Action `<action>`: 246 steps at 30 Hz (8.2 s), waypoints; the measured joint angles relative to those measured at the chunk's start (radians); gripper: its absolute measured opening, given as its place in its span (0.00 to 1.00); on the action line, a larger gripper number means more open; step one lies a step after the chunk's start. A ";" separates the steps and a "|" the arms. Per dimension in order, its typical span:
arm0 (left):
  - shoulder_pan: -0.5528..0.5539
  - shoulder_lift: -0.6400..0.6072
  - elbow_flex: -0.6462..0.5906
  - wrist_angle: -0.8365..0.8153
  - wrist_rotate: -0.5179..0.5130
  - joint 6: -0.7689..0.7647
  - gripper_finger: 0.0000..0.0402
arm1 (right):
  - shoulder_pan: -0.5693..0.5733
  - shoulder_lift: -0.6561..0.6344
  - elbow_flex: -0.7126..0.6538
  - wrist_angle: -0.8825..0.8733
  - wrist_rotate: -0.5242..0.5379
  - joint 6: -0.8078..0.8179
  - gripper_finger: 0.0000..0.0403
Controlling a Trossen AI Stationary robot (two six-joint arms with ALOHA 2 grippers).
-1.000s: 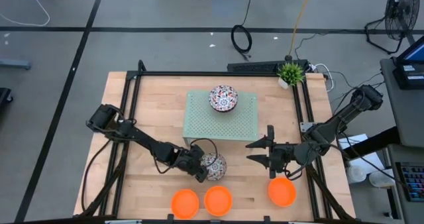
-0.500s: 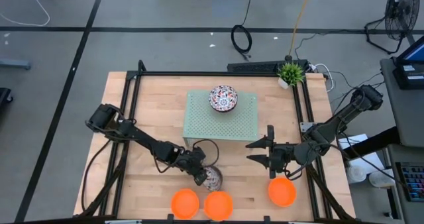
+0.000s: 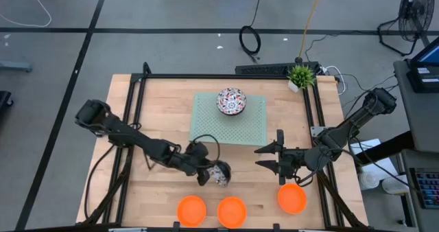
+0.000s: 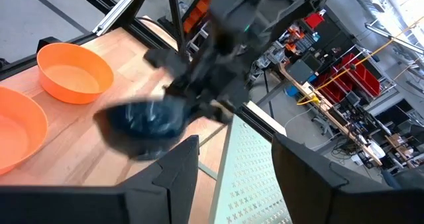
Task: Pick & Place Mini bowls
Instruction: Stack the white patterned bowl on top of the white patterned bowls on the shelf
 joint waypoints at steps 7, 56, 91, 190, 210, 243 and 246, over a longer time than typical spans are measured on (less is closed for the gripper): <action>-0.031 -0.124 0.000 0.220 -0.176 0.452 0.03 | 0.000 0.000 0.000 0.008 -0.004 0.000 0.45; 0.153 -0.172 0.002 0.780 -0.549 1.267 0.04 | -0.349 0.433 0.001 1.217 0.214 -0.733 0.42; 0.021 -0.174 0.006 0.466 -0.154 0.817 0.22 | -0.593 0.014 0.094 0.419 -0.264 -0.199 0.00; -0.073 -1.492 -0.597 -0.144 -0.124 0.772 0.22 | -1.249 0.578 1.064 -1.018 -1.314 0.367 0.00; -0.074 -1.492 -0.597 -0.144 -0.124 0.772 0.22 | -1.230 0.579 0.846 -0.808 -1.252 0.359 0.00; -0.074 -1.492 -0.596 -0.144 -0.125 0.772 0.22 | -1.209 0.552 0.811 -0.712 -1.054 0.609 0.20; -0.073 -1.492 -0.596 -0.144 -0.125 0.772 0.22 | -1.202 0.531 0.811 -0.677 -1.052 0.614 0.20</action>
